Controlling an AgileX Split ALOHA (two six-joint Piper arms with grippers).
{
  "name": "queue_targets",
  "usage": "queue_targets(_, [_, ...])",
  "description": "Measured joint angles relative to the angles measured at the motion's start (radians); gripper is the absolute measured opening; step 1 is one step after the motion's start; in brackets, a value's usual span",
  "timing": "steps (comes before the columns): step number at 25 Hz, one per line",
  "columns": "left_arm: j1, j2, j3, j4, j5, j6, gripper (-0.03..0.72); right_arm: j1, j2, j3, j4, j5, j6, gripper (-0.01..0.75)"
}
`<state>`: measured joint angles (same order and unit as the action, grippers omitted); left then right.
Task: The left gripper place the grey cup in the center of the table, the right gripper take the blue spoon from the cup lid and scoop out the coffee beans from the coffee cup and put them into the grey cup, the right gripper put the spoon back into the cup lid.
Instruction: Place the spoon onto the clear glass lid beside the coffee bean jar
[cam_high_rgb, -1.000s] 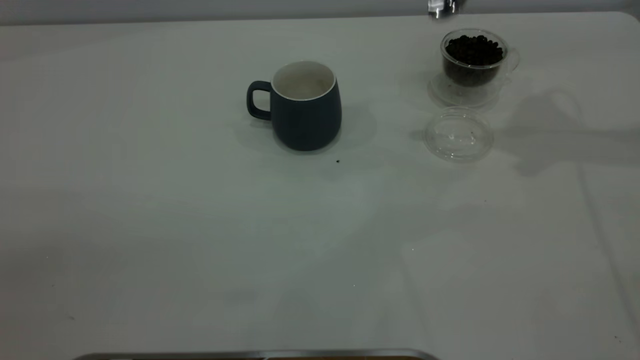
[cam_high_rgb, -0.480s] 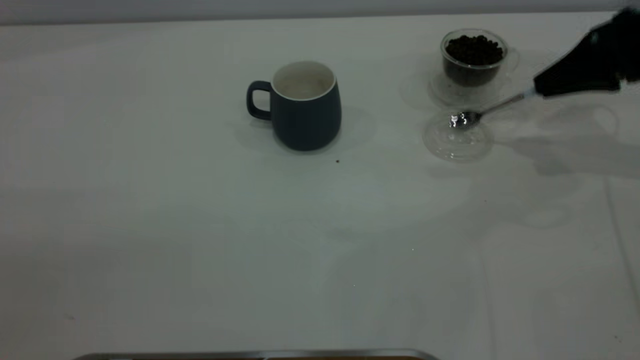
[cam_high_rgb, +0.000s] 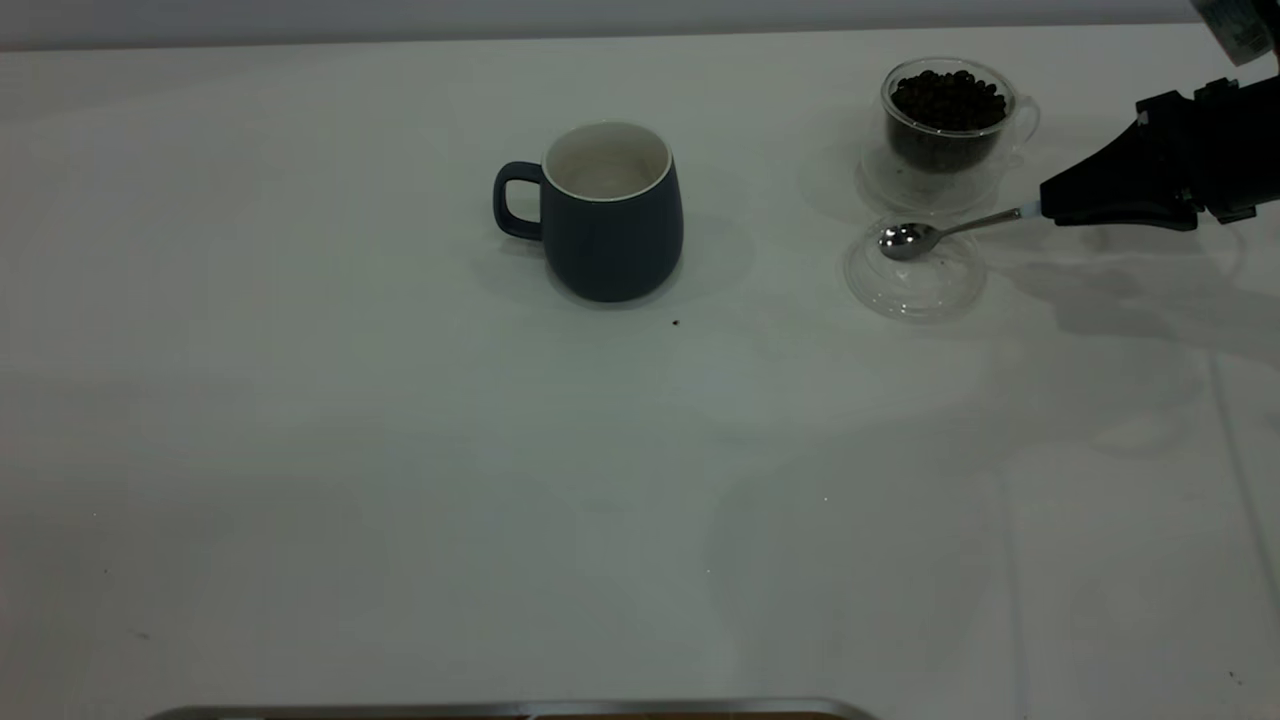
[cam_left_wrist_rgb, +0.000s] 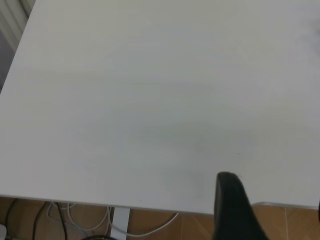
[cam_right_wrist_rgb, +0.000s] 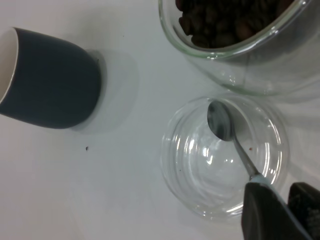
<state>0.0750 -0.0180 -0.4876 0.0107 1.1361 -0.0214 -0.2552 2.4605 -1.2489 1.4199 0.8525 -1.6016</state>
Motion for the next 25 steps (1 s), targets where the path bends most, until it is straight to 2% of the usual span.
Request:
queue_targets(9, [0.000,0.000,0.000,0.000,0.000,0.000,0.474,-0.001,0.001,0.000,0.001,0.012,-0.035,0.103])
queue_targets(16, [0.000,0.000,0.000,0.000,0.000,0.001,0.474,0.003,0.002,0.000,0.001,0.017,-0.049,0.142])
queue_targets(19, [0.000,0.000,0.000,0.000,0.000,0.001,0.474,0.008,0.002,0.000,0.001,0.018,-0.051,0.210])
queue_targets(25, [0.000,0.000,0.000,0.000,0.000,0.002,0.474,0.026,0.002,0.000,0.009,0.014,-0.053,0.401])
